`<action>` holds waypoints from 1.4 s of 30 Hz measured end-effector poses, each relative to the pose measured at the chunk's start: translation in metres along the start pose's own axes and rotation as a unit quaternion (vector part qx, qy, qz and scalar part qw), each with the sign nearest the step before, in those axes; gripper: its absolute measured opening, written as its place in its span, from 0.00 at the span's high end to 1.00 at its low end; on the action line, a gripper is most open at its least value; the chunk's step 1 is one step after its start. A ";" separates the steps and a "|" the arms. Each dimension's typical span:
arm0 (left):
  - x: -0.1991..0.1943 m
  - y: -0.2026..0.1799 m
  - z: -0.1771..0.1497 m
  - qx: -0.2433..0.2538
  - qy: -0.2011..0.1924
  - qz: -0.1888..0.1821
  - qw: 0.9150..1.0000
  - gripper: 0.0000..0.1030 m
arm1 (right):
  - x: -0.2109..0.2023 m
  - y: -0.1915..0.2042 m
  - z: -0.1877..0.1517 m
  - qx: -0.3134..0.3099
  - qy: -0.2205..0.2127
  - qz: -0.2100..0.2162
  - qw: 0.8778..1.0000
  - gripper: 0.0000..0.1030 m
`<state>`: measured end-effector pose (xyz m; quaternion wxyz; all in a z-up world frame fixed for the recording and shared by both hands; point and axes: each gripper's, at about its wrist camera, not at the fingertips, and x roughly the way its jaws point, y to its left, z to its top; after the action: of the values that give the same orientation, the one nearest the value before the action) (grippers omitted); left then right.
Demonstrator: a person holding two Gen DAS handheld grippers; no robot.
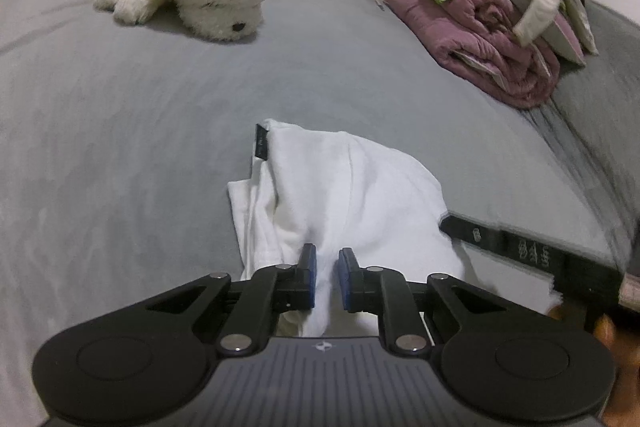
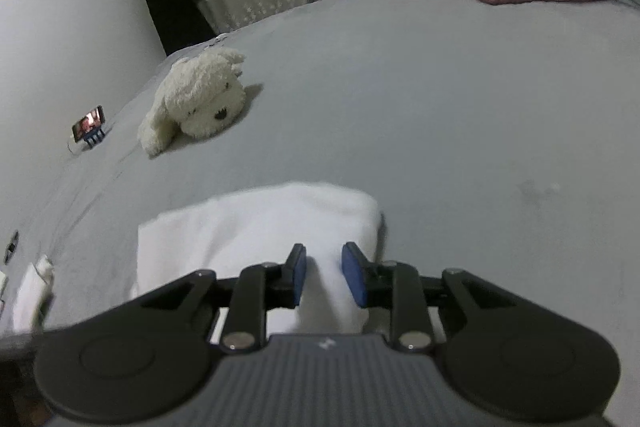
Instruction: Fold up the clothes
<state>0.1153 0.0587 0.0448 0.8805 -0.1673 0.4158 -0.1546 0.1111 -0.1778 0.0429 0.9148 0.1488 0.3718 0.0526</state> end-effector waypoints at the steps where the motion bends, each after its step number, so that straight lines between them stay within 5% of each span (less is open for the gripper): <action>1: 0.000 0.003 0.001 -0.009 0.001 -0.002 1.000 0.89 | -0.004 0.002 -0.006 -0.007 -0.005 -0.007 1.000 0.77; 21: 0.003 0.010 0.003 -0.029 0.007 -0.011 0.999 0.89 | -0.041 0.021 -0.078 -0.033 0.021 -0.047 0.998 0.67; 42: 0.001 0.013 0.006 -0.036 0.016 -0.021 0.999 0.90 | -0.060 0.017 -0.097 -0.035 0.026 -0.045 0.998 0.72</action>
<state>0.1226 0.0709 0.0420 0.8637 -0.2053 0.4316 -0.1601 0.0010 -0.1513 0.0226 0.9109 0.0982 0.3997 0.0281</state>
